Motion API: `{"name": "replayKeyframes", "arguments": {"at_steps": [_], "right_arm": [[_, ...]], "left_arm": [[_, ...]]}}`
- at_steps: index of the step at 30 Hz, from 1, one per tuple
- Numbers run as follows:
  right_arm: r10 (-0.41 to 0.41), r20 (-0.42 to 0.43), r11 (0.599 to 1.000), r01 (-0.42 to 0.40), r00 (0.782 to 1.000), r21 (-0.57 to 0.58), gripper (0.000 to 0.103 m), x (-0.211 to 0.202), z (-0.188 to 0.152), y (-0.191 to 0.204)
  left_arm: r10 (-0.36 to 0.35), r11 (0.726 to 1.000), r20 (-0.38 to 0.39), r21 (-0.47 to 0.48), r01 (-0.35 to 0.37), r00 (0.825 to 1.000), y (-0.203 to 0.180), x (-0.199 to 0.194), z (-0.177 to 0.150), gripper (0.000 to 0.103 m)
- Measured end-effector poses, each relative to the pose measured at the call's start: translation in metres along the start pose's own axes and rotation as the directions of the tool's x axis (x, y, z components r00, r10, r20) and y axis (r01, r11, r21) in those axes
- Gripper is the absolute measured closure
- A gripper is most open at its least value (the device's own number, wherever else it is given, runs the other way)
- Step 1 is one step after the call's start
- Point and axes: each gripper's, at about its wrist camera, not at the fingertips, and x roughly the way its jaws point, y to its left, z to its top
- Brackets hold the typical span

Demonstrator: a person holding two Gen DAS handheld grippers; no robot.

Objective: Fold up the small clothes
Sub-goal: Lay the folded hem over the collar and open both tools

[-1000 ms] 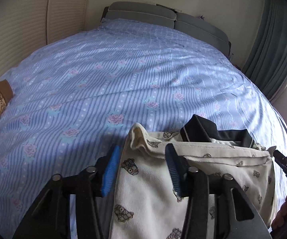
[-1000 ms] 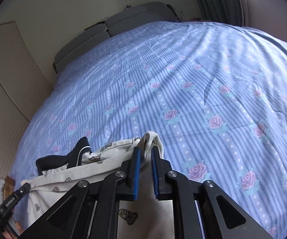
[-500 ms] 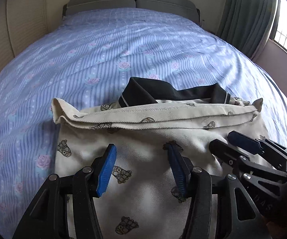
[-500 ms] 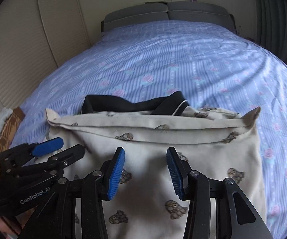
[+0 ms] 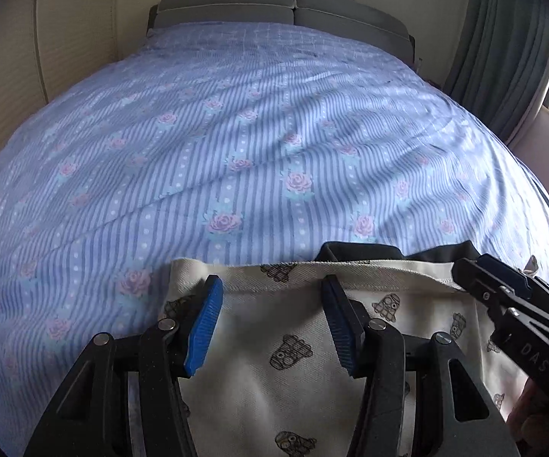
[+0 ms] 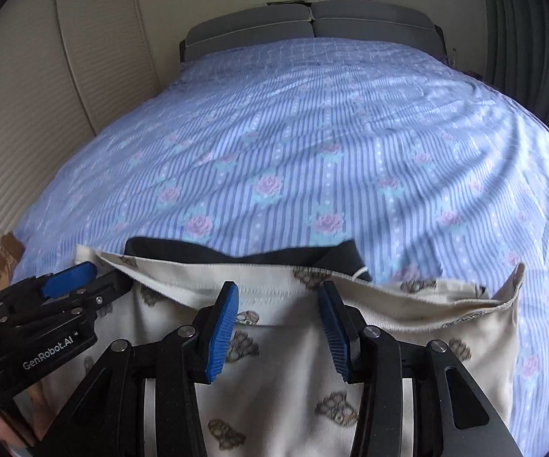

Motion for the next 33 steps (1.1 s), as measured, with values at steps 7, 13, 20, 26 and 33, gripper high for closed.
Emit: {"name": "replayKeyframes", "arguments": {"at_steps": [7, 13, 20, 26, 33], "right_arm": [[-0.004, 0.057, 1.0, 0.004, 0.998, 0.005, 0.058, -0.039, -0.007, -0.023], [0.001, -0.021, 0.998, -0.003, 1.0, -0.068, 0.058, -0.026, -0.025, -0.024], [-0.092, 0.024, 0.995, 0.091, 0.995, 0.038, 0.058, -0.011, 0.003, -0.057], [-0.047, 0.039, 0.994, 0.044, 0.998, 0.096, 0.058, -0.05, -0.006, -0.076], [-0.021, -0.021, 0.999, 0.022, 1.0, 0.046, 0.058, -0.064, -0.045, -0.065]], "left_arm": [[-0.014, 1.0, 0.039, -0.024, 0.015, 0.999, 0.009, -0.016, -0.01, 0.05], [-0.017, 1.0, 0.01, -0.021, 0.017, 1.0, 0.01, -0.001, -0.019, 0.05], [0.003, 1.0, 0.028, -0.03, -0.002, 1.0, 0.013, 0.002, -0.015, 0.05], [-0.004, 1.0, 0.041, -0.027, 0.006, 0.999, 0.014, -0.001, -0.018, 0.051], [0.009, 1.0, 0.052, -0.016, -0.008, 0.999, 0.012, -0.002, -0.02, 0.051]]}}
